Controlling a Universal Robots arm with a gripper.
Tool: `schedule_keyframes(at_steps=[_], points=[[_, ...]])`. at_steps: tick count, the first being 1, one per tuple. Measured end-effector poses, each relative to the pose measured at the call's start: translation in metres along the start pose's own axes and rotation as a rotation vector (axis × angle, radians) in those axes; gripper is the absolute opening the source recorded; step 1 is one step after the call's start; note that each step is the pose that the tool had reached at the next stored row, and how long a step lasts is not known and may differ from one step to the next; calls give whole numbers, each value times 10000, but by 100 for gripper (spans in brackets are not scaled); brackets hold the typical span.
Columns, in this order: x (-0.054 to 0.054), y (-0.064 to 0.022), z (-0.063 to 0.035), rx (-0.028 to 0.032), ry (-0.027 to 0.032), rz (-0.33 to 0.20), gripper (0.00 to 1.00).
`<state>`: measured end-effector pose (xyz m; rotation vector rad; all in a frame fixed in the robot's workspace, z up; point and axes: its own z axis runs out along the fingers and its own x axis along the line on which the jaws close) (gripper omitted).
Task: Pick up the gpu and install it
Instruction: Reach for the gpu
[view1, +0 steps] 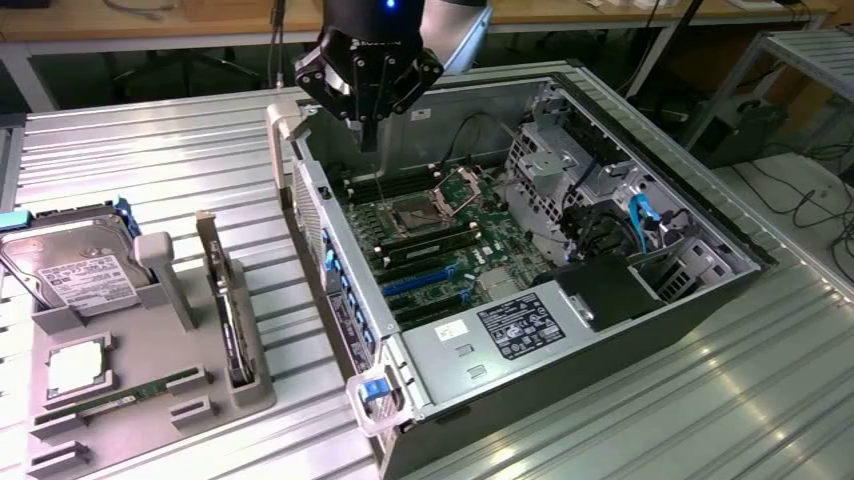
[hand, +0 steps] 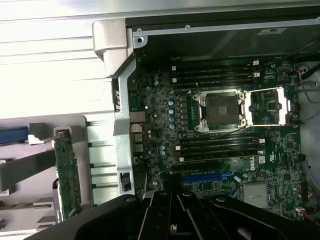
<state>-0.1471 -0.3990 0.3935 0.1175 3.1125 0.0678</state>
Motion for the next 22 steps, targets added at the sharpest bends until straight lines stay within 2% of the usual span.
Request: schedule_keyframes(at_steps=[15,18,20,22], points=[[214,-17,-6,1,1,-17,11],[446,-35,-13,0,3,-42,11],[699,-55,-20,-2,3,-78,11],[767,-60,-22,-1,4,-87,11]])
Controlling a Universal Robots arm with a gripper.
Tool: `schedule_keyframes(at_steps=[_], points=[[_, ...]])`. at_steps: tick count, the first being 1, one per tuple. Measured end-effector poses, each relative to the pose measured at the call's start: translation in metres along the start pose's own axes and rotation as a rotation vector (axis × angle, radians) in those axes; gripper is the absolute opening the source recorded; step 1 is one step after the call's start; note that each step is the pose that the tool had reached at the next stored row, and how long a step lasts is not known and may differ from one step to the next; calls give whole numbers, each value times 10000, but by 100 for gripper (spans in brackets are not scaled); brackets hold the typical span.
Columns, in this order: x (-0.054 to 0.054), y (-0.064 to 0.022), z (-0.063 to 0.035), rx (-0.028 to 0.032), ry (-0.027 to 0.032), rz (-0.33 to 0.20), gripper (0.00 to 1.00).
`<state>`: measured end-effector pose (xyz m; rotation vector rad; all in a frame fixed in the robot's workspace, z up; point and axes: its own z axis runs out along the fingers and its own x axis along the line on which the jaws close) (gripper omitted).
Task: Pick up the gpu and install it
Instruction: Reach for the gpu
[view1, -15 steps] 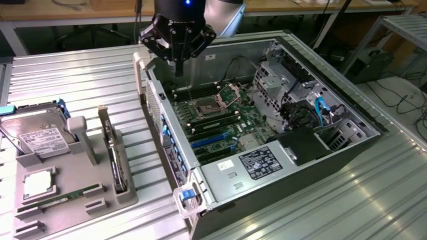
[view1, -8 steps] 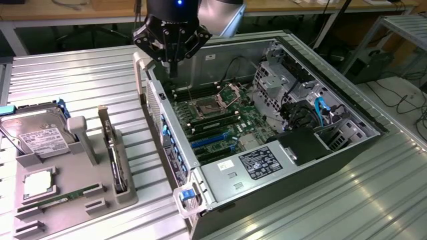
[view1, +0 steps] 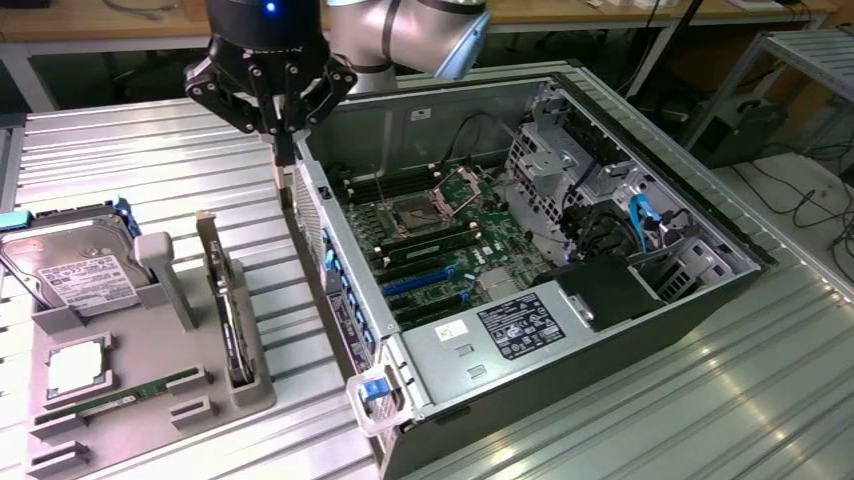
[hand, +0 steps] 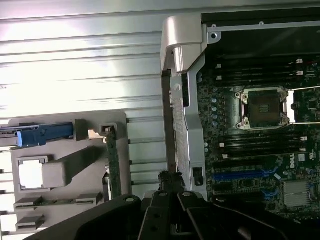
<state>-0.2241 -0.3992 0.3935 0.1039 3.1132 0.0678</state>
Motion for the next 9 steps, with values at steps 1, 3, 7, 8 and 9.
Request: schedule_keyframes(at_steps=[1,3,7,8,9], points=[[12,-1,0,0,0,-2,11],[37,-2,-1,0,1,-7,11],[86,-6,-3,1,1,-15,11],[106,-7,-3,0,1,-19,11],[121,-8,-3,0,1,-20,11]])
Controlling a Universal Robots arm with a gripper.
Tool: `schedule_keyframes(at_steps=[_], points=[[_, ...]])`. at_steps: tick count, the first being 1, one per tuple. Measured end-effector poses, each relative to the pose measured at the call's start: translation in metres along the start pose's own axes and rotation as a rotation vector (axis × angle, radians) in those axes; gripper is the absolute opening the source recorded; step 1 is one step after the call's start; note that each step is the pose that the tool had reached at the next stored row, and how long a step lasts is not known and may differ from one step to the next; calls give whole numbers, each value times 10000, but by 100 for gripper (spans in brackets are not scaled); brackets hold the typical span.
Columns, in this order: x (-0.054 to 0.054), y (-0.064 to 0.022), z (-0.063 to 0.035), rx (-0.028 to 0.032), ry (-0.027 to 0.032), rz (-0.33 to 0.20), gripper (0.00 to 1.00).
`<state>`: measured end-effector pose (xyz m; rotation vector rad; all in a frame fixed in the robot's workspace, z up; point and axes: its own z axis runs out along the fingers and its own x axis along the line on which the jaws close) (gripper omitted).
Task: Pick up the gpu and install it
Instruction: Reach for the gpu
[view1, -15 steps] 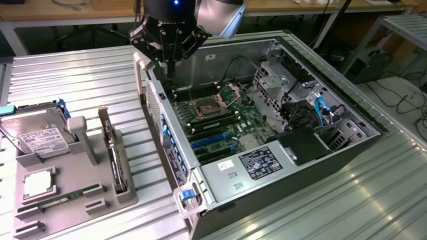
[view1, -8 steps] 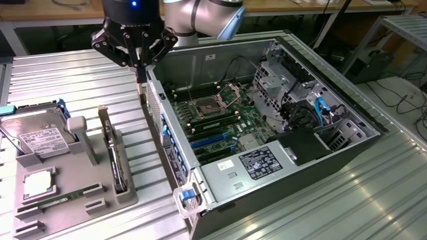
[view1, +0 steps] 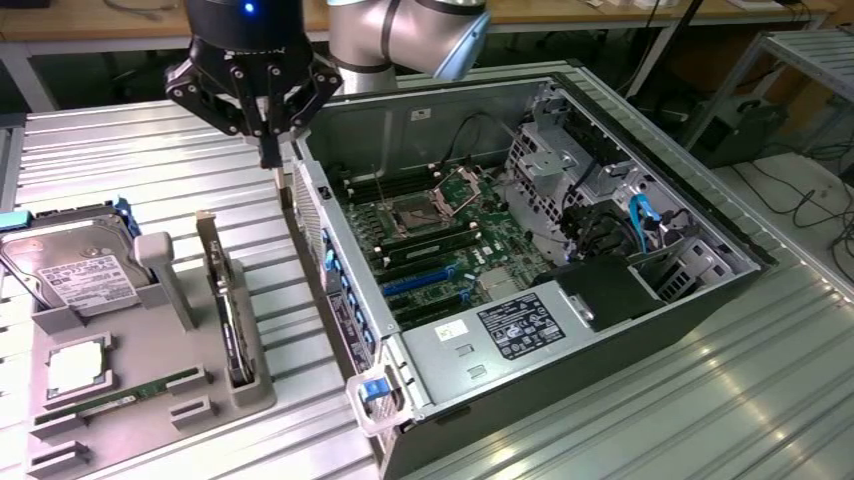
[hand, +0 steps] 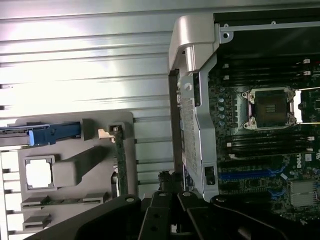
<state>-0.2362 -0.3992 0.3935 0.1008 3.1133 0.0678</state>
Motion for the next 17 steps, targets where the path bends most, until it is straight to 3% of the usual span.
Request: schedule_keyframes(at_steps=[17], points=[[209,-14,-6,-1,1,-30,11]])
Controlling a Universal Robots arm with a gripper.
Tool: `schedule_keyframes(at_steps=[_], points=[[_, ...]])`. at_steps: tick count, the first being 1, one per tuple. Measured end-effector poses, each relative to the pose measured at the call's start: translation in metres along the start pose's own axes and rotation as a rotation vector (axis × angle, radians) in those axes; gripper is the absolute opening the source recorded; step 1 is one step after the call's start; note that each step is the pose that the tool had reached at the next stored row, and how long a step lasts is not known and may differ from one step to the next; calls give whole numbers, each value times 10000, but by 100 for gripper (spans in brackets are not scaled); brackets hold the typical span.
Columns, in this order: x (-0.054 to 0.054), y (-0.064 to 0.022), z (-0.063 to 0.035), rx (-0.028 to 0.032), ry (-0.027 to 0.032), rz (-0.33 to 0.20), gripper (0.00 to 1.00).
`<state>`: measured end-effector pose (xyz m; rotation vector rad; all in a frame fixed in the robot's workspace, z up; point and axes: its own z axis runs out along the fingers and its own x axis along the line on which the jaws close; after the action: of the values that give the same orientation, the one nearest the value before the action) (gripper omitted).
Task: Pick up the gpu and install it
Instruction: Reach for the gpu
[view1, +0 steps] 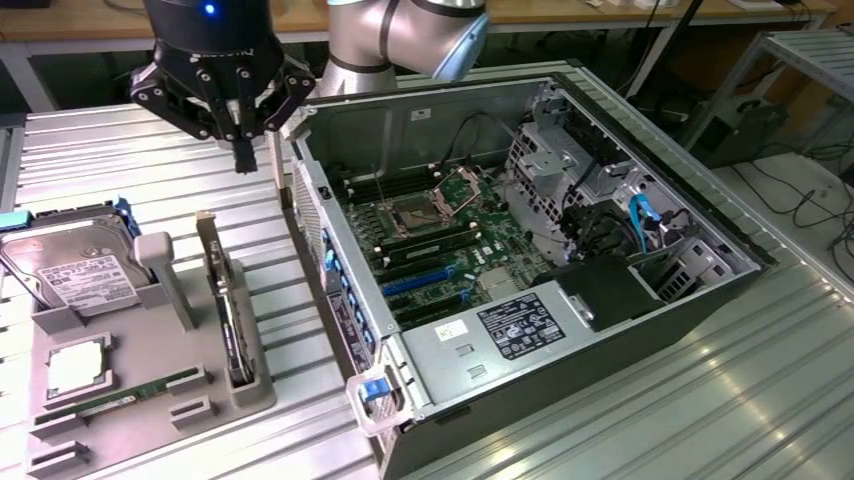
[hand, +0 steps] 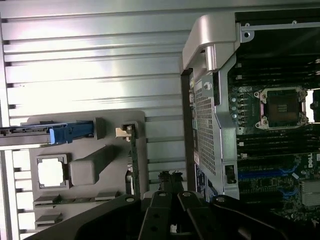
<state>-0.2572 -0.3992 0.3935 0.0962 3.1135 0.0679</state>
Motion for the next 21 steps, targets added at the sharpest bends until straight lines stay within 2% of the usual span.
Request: schedule_keyframes(at_steps=[21], points=[[255,-16,-7,-1,2,-42,11]])
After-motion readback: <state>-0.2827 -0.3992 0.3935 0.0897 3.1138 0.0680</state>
